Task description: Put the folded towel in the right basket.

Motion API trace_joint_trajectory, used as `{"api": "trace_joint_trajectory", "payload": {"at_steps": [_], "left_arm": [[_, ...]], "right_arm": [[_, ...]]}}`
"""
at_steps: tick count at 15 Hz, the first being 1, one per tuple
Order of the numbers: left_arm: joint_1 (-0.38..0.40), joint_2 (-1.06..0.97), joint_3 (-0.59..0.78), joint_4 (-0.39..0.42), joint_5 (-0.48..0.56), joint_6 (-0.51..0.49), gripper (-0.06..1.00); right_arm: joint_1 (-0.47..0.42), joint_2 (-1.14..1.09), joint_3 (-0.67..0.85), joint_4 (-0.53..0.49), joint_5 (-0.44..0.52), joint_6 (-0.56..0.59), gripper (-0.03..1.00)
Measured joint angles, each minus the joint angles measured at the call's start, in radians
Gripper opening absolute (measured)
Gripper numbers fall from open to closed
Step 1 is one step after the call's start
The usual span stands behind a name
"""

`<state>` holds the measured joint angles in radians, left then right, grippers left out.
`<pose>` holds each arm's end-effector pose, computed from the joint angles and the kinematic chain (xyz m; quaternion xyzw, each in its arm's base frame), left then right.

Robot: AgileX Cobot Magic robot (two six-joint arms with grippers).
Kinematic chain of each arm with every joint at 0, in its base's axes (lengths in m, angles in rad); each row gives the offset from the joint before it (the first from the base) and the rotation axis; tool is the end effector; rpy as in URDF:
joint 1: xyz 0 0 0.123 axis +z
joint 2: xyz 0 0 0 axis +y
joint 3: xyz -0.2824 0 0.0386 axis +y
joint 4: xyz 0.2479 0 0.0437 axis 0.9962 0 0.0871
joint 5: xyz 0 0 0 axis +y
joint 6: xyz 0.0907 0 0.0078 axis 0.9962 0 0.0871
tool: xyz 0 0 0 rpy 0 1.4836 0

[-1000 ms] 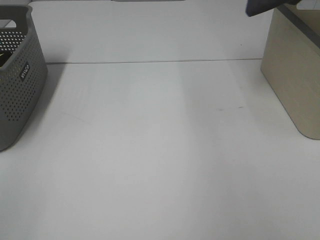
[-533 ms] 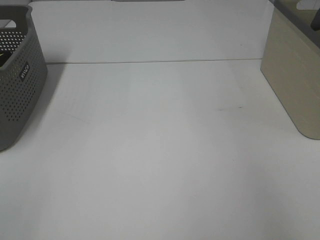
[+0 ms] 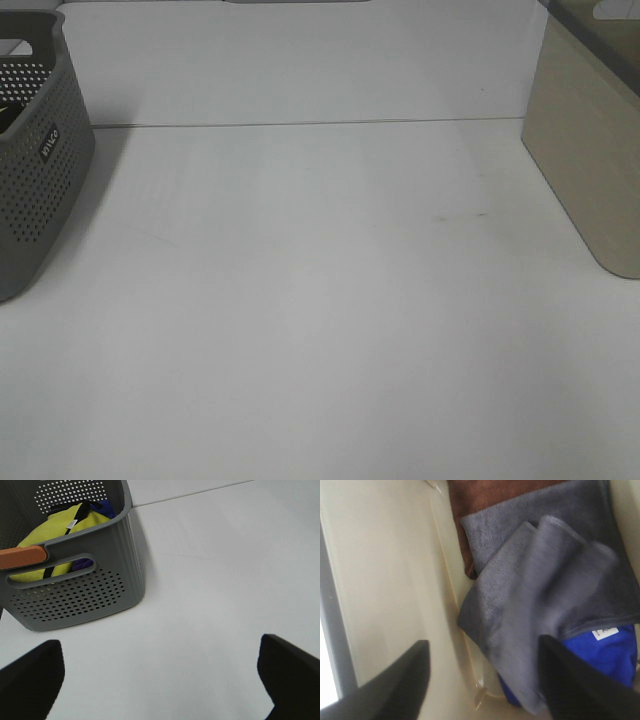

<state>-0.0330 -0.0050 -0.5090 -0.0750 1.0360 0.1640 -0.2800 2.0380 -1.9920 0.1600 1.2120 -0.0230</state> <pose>-0.0060 -0.0057 0.2818 0.0841 0.8382 -0.0022 0.5389 0.4330 -0.1104 0.3072 0.1377 0.9673 0.0481 0.2077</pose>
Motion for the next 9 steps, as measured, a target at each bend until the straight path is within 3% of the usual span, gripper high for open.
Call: {"api": "trace_joint_trajectory", "payload": {"at_steps": [1, 3, 6, 9], "left_arm": [[0.000, 0.000, 0.000, 0.000, 0.000, 0.000, 0.99], [0.000, 0.000, 0.000, 0.000, 0.000, 0.000, 0.99], [0.000, 0.000, 0.000, 0.000, 0.000, 0.000, 0.99], [0.000, 0.000, 0.000, 0.000, 0.000, 0.000, 0.99]], "right_arm": [[0.000, 0.000, 0.000, 0.001, 0.002, 0.002, 0.66], [0.000, -0.018, 0.000, 0.026, 0.003, 0.002, 0.71], [0.031, -0.092, 0.000, 0.086, 0.004, -0.009, 0.72], [0.139, -0.160, 0.000, 0.077, 0.005, -0.028, 0.72]]}}
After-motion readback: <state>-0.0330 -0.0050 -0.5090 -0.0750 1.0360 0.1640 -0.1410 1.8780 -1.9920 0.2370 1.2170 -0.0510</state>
